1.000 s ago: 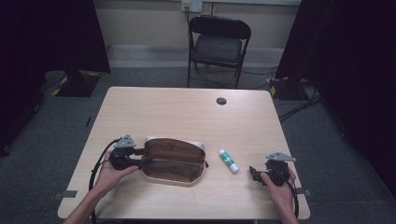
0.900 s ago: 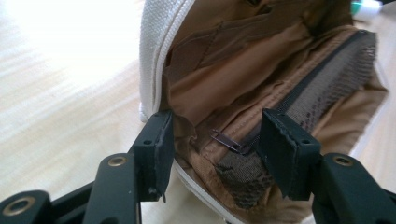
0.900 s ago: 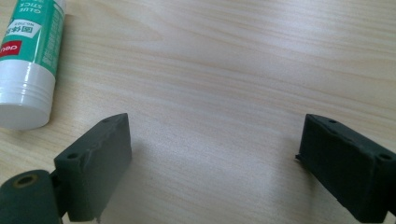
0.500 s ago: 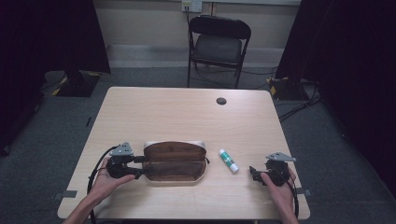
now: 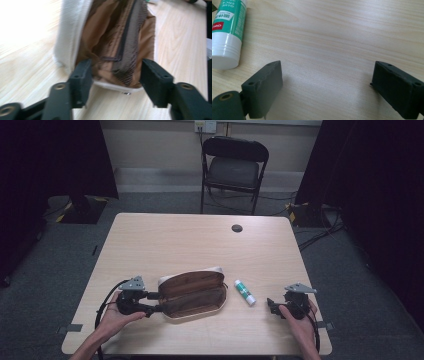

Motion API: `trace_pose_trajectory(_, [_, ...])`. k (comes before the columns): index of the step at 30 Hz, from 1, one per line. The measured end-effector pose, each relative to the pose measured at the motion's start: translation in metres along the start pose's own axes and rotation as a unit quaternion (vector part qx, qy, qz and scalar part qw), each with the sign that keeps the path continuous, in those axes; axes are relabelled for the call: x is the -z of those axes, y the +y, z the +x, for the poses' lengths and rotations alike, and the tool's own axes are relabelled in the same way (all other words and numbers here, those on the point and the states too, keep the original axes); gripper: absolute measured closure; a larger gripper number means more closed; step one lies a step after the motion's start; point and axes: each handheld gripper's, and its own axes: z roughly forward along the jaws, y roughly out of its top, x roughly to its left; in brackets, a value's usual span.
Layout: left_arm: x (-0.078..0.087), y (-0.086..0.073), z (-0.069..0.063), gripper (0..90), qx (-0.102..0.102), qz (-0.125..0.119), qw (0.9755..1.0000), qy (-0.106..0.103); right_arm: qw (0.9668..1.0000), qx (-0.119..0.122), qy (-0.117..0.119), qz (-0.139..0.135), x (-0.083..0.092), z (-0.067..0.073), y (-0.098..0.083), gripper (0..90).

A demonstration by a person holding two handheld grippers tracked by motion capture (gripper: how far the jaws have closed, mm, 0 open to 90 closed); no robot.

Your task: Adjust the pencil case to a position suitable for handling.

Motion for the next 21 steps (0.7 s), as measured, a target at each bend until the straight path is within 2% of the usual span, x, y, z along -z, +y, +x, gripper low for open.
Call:
trace_pose_trajectory(3, [0.006, -0.002, 0.003, 38.4, 0.003, -0.003, 1.0, 0.006, 1.0, -0.002, -0.002, 0.0, 0.0, 0.001, 0.0, 8.8])
trace_pose_trajectory(4, [0.011, -0.006, 0.007, 37.2, 0.005, -0.002, 0.9997, 0.024, 1.0, -0.002, -0.001, 0.0, 0.0, 0.001, 0.0, 9.0])
trace_pose_trajectory(5, [0.011, -0.006, 0.007, 36.2, 0.005, -0.002, 0.9997, 0.024, 1.0, -0.002, -0.001, 0.0, 0.0, 0.001, 0.0, 9.0])
trace_pose_trajectory(6, [0.013, -0.009, 0.01, 36.2, 0.006, -0.002, 0.9993, 0.038, 1.0, 0.002, 0.001, -0.002, 0.0, 0.001, 0.0, 9.5])
trace_pose_trajectory(8, [0.013, -0.018, 0.018, 34.8, 0.016, 0.008, 0.998, 0.061, 1.0, 0.004, 0.008, -0.004, 0.0, 0.001, 0.0, 13.3])
trace_pose_trajectory(10, [0.012, -0.025, 0.027, 34.0, 0.013, 0.022, 0.9965, 0.08, 0.9999, 0.007, 0.011, -0.006, 0.0, 0.003, 0.001, 15.4])
trace_pose_trajectory(11, [0.012, -0.03, 0.035, 24.4, 0.013, 0.029, 0.9953, 0.092, 0.9998, 0.007, 0.016, -0.002, 0.0, 0.005, 0.003, 16.0])
trace_pose_trajectory(13, [0.012, -0.033, 0.038, 23.9, 0.017, 0.034, 0.9949, 0.094, 0.9997, 0.014, 0.017, -0.011, 0.002, 0.008, 0.005, 17.7])
trace_pose_trajectory(14, [0.013, -0.035, 0.041, 23.6, 0.014, 0.028, 0.9945, 0.1, 0.9996, 0.017, 0.017, -0.017, 0.004, 0.01, 0.007, 19.4])
trace_pose_trajectory(15, [0.014, -0.035, 0.042, 22.0, 0.013, 0.028, 0.9933, 0.111, 0.9993, 0.021, 0.02, -0.024, 0.006, 0.011, 0.008, 21.8])
trace_pose_trajectory(17, [0.012, -0.037, 0.043, 20.5, 0.004, 0.03, 0.9886, 0.147, 0.999, 0.023, 0.027, -0.028, 0.007, 0.014, 0.009, 23.2])
trace_pose_trajectory(18, [0.012, -0.037, 0.043, 20.5, -0.005, 0.033, 0.9877, 0.153, 0.9986, 0.029, 0.032, -0.031, 0.008, 0.016, 0.01, 23.7])
trace_pose_trajectory(19, [0.01, -0.037, 0.042, 17.1, -0.005, 0.031, 0.9883, 0.149, 0.9975, 0.037, 0.045, -0.04, 0.011, 0.022, 0.013, 26.4])
trace_pose_trajectory(20, [0.01, -0.037, 0.042, 15.5, -0.005, 0.031, 0.9883, 0.149, 0.9975, 0.037, 0.045, -0.04, 0.011, 0.022, 0.013, 26.4])
trace_pose_trajectory(21, [0.009, -0.037, 0.041, 15.5, -0.008, 0.034, 0.9875, 0.154, 0.9969, 0.04, 0.05, -0.046, 0.013, 0.024, 0.015, 27.3])
